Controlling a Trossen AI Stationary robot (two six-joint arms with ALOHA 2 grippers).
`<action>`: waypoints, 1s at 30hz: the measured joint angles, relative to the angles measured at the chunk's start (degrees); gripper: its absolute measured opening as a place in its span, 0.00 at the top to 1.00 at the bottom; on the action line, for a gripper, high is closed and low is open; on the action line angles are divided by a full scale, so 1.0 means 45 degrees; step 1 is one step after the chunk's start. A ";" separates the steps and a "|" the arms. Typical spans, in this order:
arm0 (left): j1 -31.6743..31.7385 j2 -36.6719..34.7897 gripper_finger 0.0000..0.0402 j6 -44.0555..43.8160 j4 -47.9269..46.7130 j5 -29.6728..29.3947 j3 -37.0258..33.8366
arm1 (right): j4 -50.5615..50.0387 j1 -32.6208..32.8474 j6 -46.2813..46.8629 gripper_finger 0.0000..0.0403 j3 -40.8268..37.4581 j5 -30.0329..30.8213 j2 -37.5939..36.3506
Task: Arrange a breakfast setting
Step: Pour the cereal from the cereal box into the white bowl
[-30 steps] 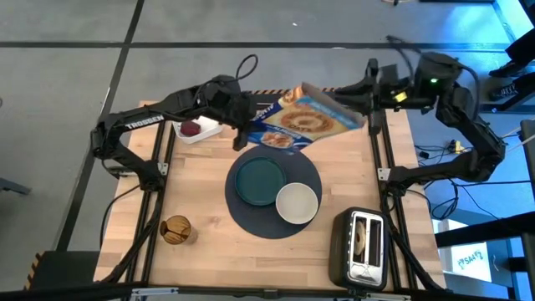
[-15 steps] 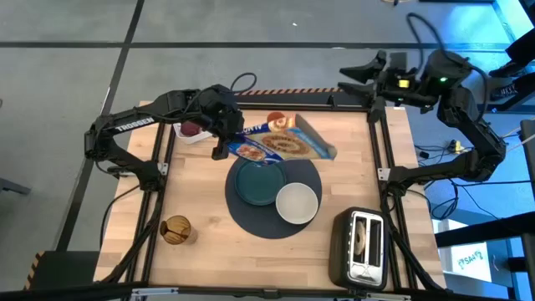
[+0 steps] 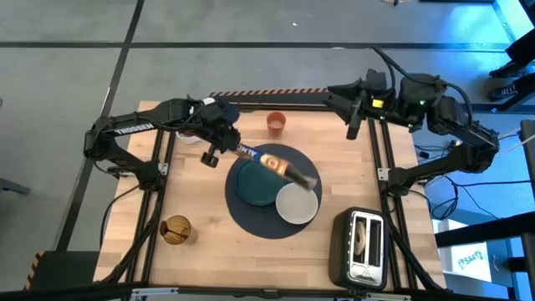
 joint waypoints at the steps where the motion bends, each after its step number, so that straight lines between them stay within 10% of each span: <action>1: -0.0128 0.0000 1.00 0.0286 -0.0019 -0.0226 0.0000 | 0.0013 0.0152 0.0009 0.53 0.0000 0.0174 -0.0005; 30: -0.3684 0.0000 1.00 0.4450 0.0467 -0.7197 0.0005 | 0.0050 0.1050 0.0177 0.53 0.0000 0.1325 -0.0005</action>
